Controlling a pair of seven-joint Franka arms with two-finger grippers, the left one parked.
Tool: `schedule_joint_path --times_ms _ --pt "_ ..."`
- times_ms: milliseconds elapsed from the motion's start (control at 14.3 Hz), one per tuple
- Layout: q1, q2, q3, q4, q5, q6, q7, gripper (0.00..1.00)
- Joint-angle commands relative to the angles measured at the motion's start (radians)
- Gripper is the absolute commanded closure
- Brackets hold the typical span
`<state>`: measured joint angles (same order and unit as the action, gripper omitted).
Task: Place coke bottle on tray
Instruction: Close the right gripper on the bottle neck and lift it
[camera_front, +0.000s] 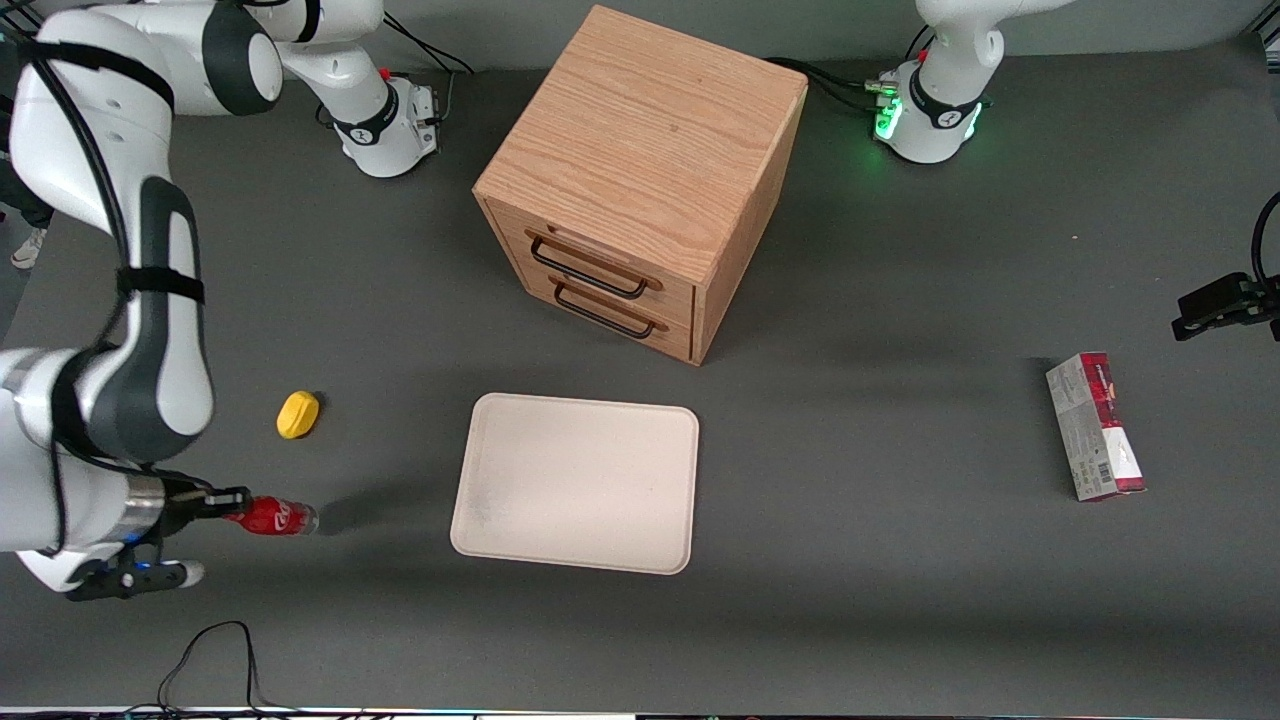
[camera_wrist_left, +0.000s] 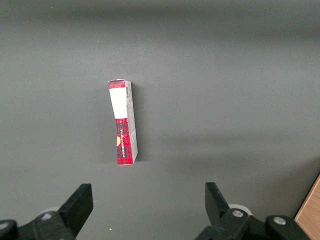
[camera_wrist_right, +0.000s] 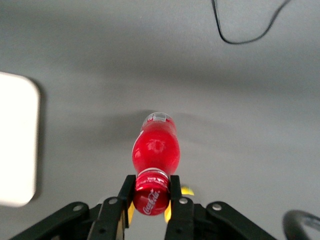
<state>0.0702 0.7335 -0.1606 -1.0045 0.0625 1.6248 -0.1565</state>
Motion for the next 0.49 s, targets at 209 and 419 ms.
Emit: schedule_joint_path --times_ms 209,419 --pt "0.019 -0.278 -0.003 -0.055 0.026 -0.276 0.006 1.00" --pt "0.034 -0.364 -0.007 -0.085 0.020 -0.335 0.006 1.00"
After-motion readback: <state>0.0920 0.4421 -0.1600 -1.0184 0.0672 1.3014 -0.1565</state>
